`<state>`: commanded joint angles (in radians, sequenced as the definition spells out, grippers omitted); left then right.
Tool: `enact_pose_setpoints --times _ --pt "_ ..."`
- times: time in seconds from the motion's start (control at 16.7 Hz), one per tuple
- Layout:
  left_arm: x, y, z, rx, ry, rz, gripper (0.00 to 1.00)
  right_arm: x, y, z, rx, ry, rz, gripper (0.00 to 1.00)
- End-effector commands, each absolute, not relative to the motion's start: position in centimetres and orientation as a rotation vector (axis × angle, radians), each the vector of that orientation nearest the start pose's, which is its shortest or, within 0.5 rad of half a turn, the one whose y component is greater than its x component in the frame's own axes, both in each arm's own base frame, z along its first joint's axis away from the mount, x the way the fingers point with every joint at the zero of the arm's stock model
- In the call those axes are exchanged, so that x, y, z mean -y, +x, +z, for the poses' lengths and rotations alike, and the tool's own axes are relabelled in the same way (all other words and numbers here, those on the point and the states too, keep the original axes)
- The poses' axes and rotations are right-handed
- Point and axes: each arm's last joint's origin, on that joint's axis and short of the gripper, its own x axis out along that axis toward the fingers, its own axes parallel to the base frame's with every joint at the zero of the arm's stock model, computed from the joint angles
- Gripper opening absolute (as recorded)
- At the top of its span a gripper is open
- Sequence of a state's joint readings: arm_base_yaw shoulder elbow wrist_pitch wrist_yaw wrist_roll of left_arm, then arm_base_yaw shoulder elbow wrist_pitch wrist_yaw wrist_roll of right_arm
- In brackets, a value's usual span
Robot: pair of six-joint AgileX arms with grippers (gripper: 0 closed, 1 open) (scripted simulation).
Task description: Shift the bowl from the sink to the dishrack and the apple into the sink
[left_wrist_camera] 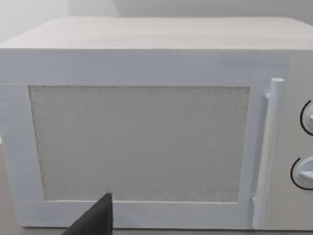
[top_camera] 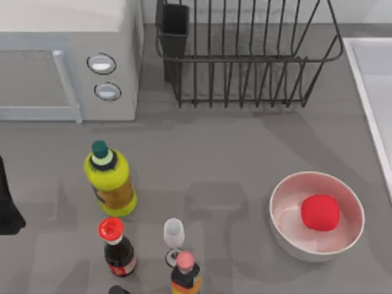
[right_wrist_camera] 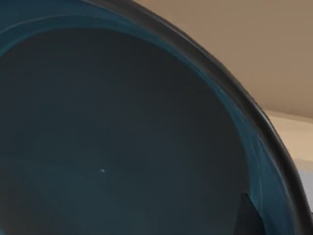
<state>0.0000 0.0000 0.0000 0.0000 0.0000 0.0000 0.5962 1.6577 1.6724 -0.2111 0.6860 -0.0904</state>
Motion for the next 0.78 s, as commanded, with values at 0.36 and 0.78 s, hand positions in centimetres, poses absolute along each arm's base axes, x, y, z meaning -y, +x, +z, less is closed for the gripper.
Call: enact_pose_setpoints --times 0.36,0.78 --pt "0.1 10.6 16.0 0.000 0.000 0.000 1.00 -26.3 28.2 41.9 0.000 0.000 -0.010 0.00" --pt "0.1 10.6 16.0 0.000 0.000 0.000 1.00 -26.7 29.5 40.1 -0.018 -0.017 -0.010 0.00"
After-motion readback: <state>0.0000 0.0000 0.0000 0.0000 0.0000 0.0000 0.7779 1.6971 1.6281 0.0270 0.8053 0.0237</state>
